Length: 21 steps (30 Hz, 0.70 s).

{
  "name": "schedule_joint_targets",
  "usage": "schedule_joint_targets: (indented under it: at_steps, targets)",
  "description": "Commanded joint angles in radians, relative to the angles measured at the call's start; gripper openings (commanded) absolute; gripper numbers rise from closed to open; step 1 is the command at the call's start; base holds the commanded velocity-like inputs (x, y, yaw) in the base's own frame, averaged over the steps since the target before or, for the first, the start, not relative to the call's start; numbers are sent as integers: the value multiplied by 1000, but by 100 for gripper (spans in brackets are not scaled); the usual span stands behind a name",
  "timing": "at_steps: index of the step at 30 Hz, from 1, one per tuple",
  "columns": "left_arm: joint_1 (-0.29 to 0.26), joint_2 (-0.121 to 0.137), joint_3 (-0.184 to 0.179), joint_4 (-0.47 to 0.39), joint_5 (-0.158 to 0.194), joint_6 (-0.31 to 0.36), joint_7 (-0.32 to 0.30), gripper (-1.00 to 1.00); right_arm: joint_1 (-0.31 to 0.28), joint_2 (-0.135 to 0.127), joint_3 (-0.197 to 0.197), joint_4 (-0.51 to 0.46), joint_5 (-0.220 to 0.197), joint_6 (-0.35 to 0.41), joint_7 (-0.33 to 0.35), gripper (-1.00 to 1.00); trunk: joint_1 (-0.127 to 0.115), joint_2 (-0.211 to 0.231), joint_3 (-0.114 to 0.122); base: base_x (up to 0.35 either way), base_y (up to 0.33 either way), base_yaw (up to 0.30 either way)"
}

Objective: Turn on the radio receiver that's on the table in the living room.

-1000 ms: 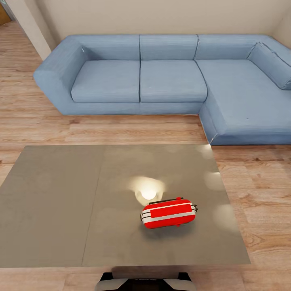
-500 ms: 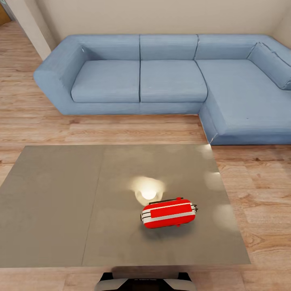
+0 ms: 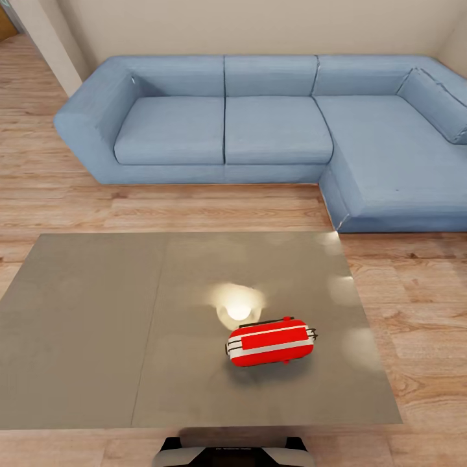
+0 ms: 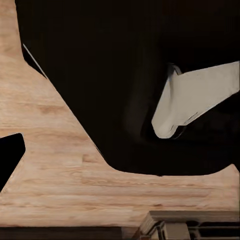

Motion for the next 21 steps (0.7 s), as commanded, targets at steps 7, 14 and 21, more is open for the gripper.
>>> schedule_joint_targets:
  at_steps: [7,14,21]
  targets:
    - [0,3,-2,-503,6,264,-26,100,-1,-88,-23,-571,-10,374,1,100,0,0,0,0,0,0]
    - [0,1,-1,-802,8,412,-135,100,-1,-113,-78,-929,-4,543,-3,100,0,0,0,0,0,0]
    - [-2,-9,-3,-968,8,448,-151,100,-18,-135,-88,-1116,-1,579,-16,100,0,0,0,0,0,0]
